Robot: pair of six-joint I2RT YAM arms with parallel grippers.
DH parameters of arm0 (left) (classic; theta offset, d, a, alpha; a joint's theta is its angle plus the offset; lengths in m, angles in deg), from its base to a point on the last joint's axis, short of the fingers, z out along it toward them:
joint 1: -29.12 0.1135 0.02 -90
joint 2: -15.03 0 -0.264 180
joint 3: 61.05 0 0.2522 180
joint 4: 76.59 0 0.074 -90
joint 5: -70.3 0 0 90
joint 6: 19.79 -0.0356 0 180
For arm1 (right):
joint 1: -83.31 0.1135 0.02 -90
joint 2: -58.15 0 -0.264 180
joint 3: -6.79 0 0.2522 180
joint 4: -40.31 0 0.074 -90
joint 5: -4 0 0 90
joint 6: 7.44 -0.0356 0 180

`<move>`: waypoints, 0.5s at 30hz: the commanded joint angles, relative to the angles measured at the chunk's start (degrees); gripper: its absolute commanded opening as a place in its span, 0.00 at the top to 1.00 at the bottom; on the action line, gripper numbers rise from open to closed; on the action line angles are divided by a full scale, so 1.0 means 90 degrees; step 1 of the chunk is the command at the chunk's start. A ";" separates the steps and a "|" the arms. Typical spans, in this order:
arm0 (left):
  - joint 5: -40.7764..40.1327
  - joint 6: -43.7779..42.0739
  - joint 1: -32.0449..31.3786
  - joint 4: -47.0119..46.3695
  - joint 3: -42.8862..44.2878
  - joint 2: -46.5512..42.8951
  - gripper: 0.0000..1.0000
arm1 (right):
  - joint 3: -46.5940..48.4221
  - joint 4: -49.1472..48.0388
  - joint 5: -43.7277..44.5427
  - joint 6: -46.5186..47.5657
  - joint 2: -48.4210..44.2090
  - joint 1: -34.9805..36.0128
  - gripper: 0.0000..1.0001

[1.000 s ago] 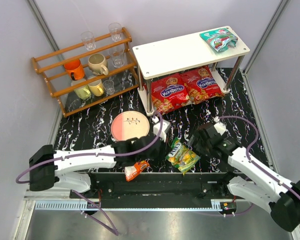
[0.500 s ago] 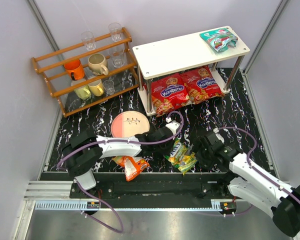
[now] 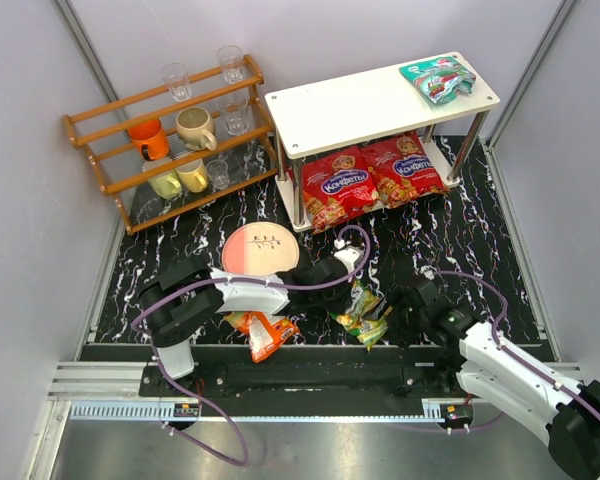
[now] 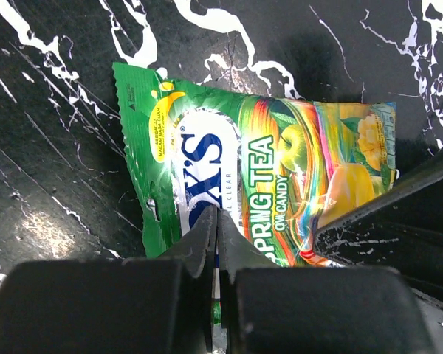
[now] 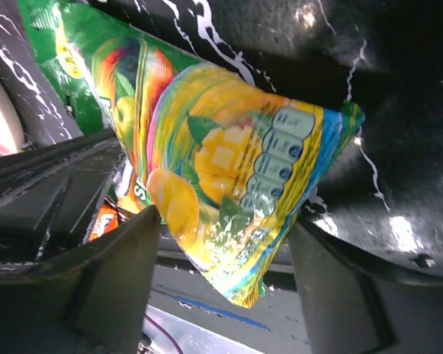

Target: Place and organize the candy bags onto the shelf

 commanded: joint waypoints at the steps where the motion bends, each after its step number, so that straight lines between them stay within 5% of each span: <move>1: 0.0187 0.0243 0.0001 -0.0297 -0.0432 -0.0022 1.00 | -0.0391 -0.0839 -0.0071 -0.0277 -0.0088 -0.0010 0.27; 3: 0.0177 0.0292 0.0001 -0.0327 -0.0521 -0.0070 1.00 | -0.0352 -0.0821 -0.0012 -0.0209 -0.0185 -0.0020 0.37; 6: 0.0158 0.0302 0.0001 -0.0249 -0.0609 -0.0148 1.00 | -0.0148 -0.0675 0.0124 0.0005 -0.0496 -0.0010 0.70; 8: 0.0041 0.0244 0.0001 0.0032 -0.0580 -0.0256 1.00 | 0.0018 -0.0343 0.0328 0.0209 -0.0721 -0.0010 0.81; 15: -0.0730 0.0078 0.0001 0.1605 0.0160 -0.1992 1.00 | 0.1665 0.1287 0.1530 0.1216 -0.1328 -0.0010 0.87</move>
